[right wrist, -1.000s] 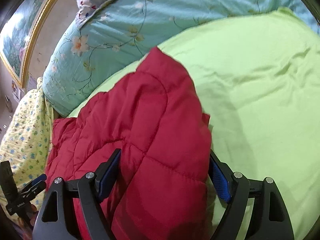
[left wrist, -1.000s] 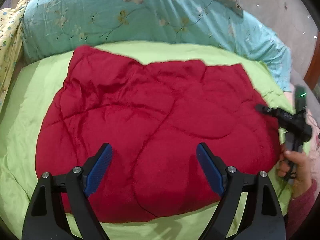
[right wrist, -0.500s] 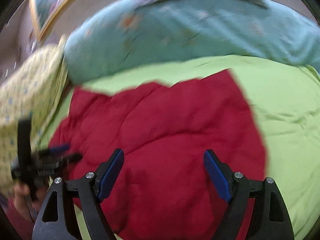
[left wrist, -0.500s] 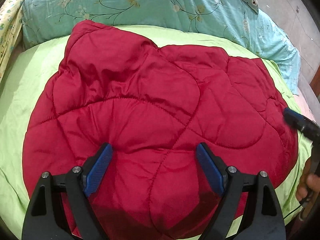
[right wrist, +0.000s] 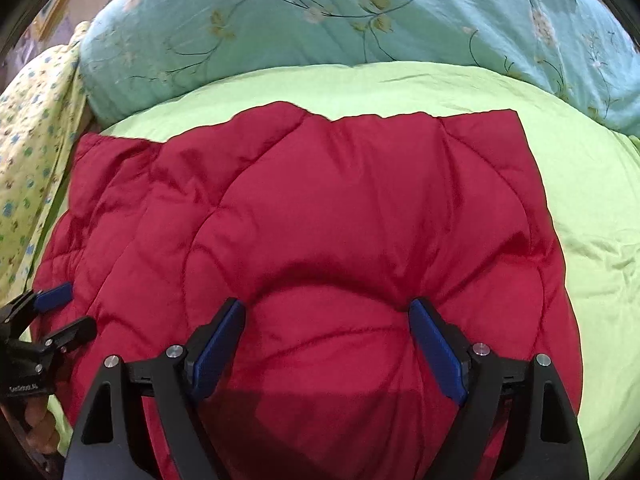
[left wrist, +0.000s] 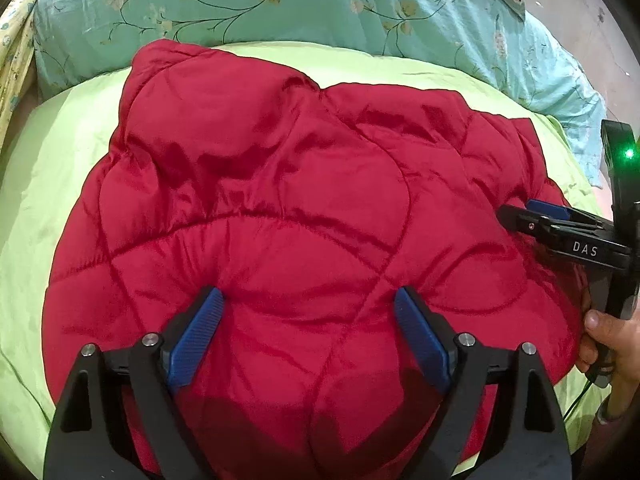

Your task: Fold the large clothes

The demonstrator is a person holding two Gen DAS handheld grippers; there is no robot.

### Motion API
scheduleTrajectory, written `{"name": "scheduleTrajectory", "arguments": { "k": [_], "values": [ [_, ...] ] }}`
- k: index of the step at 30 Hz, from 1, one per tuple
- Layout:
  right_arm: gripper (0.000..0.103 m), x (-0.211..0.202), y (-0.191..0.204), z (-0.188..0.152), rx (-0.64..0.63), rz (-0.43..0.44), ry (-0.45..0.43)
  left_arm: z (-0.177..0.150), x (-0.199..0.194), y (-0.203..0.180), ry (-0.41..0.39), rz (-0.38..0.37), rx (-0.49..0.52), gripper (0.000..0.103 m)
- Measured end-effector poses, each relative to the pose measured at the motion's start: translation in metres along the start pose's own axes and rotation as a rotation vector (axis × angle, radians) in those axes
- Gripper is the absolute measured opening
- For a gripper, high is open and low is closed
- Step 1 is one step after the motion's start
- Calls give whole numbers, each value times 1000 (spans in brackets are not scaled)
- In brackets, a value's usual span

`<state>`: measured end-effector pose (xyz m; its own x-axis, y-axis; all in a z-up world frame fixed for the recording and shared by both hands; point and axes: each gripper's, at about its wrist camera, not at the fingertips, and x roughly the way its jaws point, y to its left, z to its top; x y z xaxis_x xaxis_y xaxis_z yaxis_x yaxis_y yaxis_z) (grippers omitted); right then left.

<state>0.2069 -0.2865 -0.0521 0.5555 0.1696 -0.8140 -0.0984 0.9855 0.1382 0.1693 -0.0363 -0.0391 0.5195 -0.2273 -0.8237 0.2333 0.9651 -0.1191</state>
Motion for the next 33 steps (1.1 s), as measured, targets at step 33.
{"name": "scheduleTrajectory", "arguments": {
  "k": [33],
  "values": [
    [87,20,-15,15,54,33,7,86,50,55,83,20,-241,92]
  ]
}}
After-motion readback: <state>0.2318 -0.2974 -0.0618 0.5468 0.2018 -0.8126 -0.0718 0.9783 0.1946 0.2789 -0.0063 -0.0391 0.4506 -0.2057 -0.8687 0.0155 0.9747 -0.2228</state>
